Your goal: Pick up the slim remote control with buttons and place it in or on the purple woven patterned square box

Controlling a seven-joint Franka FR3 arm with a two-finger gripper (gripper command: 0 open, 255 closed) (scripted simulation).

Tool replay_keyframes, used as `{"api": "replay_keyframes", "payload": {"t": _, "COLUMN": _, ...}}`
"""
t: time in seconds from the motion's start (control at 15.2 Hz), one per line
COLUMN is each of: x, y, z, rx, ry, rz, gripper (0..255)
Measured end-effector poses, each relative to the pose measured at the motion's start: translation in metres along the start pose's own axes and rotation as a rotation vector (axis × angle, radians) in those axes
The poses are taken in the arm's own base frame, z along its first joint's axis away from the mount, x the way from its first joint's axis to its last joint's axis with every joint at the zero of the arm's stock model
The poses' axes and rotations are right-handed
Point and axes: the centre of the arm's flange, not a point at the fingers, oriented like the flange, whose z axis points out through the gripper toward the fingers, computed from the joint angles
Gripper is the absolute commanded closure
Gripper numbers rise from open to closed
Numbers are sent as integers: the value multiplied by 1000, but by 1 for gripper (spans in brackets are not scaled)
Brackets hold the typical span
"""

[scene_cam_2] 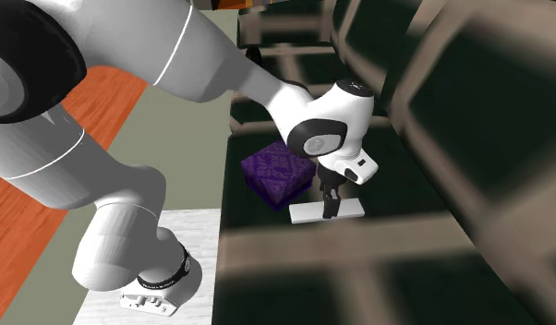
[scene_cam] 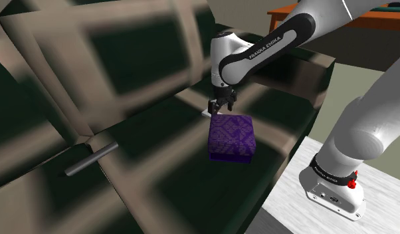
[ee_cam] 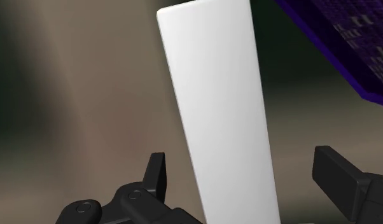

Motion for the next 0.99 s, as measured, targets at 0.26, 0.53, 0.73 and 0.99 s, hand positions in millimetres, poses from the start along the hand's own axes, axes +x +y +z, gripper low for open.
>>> {"api": "replay_keyframes", "payload": {"t": 0.26, "x": 1, "y": -1, "z": 22, "rx": 0, "ry": 1, "rz": 0, "gripper": 0}}
{"api": "replay_keyframes", "payload": {"t": 0.53, "x": 1, "y": -1, "z": 29, "rx": 0, "ry": 1, "rz": 0, "gripper": 0}}
{"api": "replay_keyframes", "payload": {"t": 0.73, "x": 0, "y": -1, "z": 30, "rx": 1, "ry": 2, "rz": 0, "gripper": 0}}
{"api": "replay_keyframes", "payload": {"t": 0.99, "x": 0, "y": -1, "z": 30, "rx": 0, "ry": 2, "rz": 0, "gripper": 255}}
